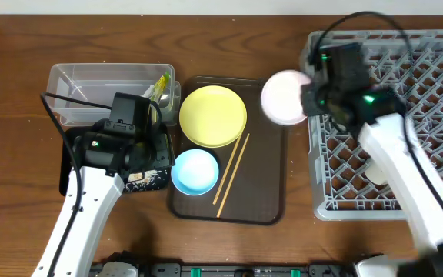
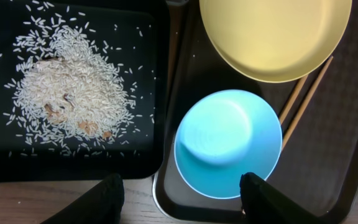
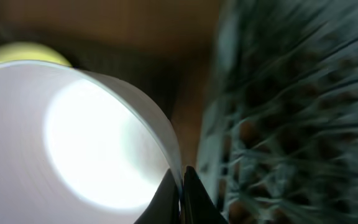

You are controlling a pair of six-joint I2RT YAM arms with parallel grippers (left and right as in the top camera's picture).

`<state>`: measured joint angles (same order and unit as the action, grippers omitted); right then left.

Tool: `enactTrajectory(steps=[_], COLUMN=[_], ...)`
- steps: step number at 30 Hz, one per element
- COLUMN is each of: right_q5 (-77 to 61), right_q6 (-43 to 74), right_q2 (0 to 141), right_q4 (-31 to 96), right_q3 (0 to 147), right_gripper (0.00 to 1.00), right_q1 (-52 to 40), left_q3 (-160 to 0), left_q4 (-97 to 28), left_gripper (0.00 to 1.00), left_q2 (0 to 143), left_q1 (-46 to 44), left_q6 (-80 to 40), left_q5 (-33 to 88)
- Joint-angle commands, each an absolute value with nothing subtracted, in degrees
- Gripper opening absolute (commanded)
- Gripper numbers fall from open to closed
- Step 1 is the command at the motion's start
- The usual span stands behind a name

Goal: Sort waste into correct bins and load items into the dishwasher rack
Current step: 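Grasp the pink bowl rim on the brown tray with the right gripper, then lift the pink bowl and carry it to the rack's back-left corner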

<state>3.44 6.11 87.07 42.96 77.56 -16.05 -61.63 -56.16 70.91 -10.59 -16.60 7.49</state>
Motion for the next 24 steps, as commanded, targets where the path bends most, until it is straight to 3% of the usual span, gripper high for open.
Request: enactTrajectory(steps=[1,12,24], right_q5=[12.82,46.11,54.30], right_q6=[6.66,6.22,1.17], right_q2=[82.91,86.32,97.67], right_q4=[40.84,27.57,14.28], right_q3=[78.43,78.41,78.43], right_gripper=[0.01,0.01,0.01], right_q1=[-15.59,-14.24,-11.07], left_q3=[-62.00,-62.00,-62.00], left_q4=[-56.29,-56.27,-56.31], left_gripper=[0.63,0.63,0.63], left_q2=[70.74,70.74,70.74], left_q1=[-10.31,-10.31,-10.31], left_q6=[-16.16,-16.16,-16.16], left_q5=[6.81,6.81,6.81])
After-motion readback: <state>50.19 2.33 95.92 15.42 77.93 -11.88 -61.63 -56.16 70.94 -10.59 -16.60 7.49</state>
